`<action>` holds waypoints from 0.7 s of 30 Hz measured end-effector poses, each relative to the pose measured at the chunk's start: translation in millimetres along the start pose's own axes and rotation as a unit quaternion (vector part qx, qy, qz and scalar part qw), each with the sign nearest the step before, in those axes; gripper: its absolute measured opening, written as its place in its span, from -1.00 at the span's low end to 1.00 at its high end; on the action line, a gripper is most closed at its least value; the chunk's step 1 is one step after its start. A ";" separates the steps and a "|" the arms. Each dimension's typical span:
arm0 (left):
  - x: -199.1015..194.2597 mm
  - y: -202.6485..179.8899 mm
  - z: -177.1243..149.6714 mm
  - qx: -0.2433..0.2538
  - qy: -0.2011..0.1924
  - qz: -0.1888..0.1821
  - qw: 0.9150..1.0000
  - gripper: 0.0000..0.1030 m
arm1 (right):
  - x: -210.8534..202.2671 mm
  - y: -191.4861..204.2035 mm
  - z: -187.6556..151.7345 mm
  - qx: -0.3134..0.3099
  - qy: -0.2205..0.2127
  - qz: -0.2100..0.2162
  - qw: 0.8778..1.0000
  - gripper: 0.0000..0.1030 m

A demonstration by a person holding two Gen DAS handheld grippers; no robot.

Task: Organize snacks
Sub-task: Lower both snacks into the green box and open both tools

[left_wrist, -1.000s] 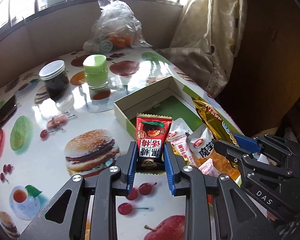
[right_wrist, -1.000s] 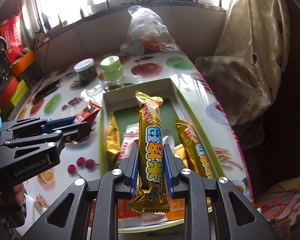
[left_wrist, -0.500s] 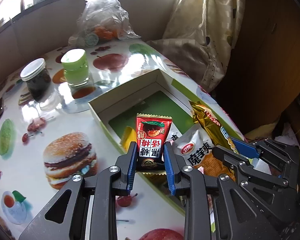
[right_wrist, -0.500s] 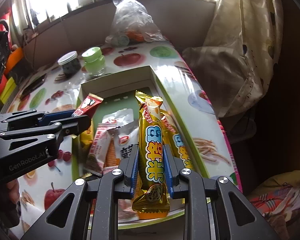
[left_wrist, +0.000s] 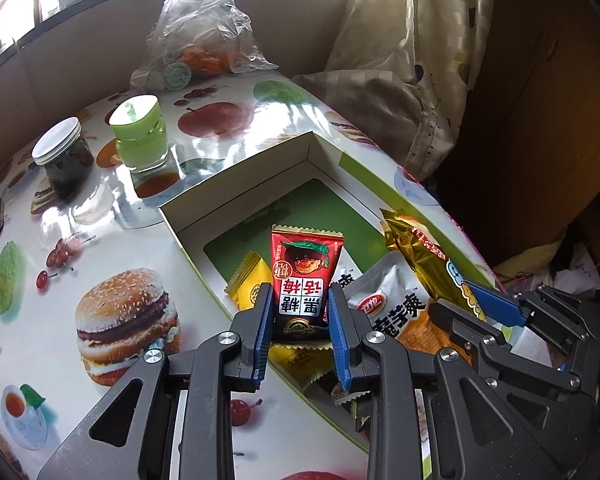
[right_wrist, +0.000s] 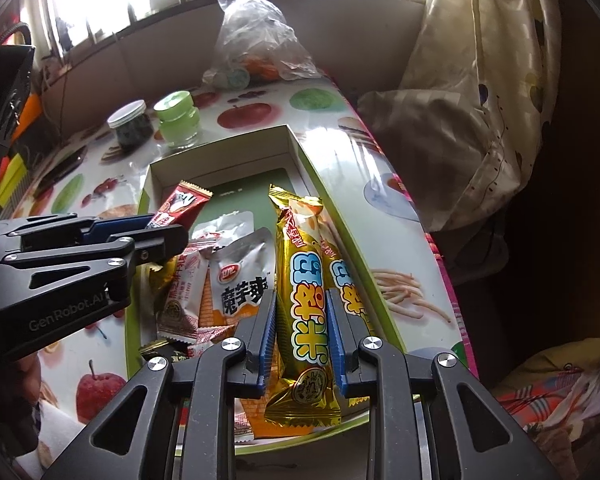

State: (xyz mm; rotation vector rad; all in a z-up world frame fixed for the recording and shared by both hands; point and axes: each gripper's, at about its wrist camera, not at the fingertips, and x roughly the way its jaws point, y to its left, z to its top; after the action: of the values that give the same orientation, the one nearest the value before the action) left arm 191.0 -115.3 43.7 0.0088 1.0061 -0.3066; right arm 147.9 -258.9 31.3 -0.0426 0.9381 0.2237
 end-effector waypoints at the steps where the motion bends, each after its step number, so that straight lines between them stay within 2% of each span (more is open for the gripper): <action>1: 0.7 -0.5 0.3 0.000 0.001 0.001 1.000 -0.45 | -0.4 0.1 -0.1 0.001 -0.001 0.000 1.000 -0.56; 4: 2.7 -2.2 0.4 0.002 0.005 0.009 1.000 -0.41 | -1.7 -0.1 -0.3 0.003 -0.006 0.000 1.000 -0.50; 8: 4.4 -4.5 0.1 0.004 0.008 0.012 1.000 -0.23 | -3.5 -2.6 0.5 0.011 -0.010 0.005 1.000 -0.46; 21: -1.4 -8.8 -6.2 0.003 0.004 0.018 1.000 -0.22 | -12.4 -7.1 -3.4 0.027 -0.028 0.013 0.999 -0.21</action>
State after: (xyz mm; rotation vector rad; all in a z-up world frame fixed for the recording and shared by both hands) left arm 183.0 -122.4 42.7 0.0336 1.0123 -0.2775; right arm 139.6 -268.4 38.9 0.0250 0.8890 0.2238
